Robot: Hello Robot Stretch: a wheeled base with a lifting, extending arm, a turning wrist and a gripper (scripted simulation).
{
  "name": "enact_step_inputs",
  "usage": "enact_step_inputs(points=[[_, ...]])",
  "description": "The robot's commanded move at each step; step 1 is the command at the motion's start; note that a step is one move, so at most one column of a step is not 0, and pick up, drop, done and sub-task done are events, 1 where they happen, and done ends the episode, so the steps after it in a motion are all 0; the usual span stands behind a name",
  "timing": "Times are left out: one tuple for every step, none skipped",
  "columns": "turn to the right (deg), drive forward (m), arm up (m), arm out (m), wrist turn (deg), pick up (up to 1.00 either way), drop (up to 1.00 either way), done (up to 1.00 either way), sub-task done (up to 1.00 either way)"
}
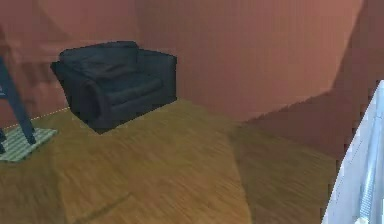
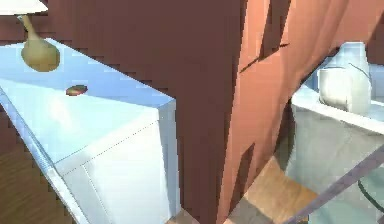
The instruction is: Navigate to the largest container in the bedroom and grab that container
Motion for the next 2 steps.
enact_step_inputs(points=[[-30.0, 0.00, 0.00, 0.00, 0.0, 0.00, 0.00, 0.00, 0.00], [-3.0, 0.00, 0.00, 0.00, 0.0, 0.00, 0.00, 0.00, 0.00]])
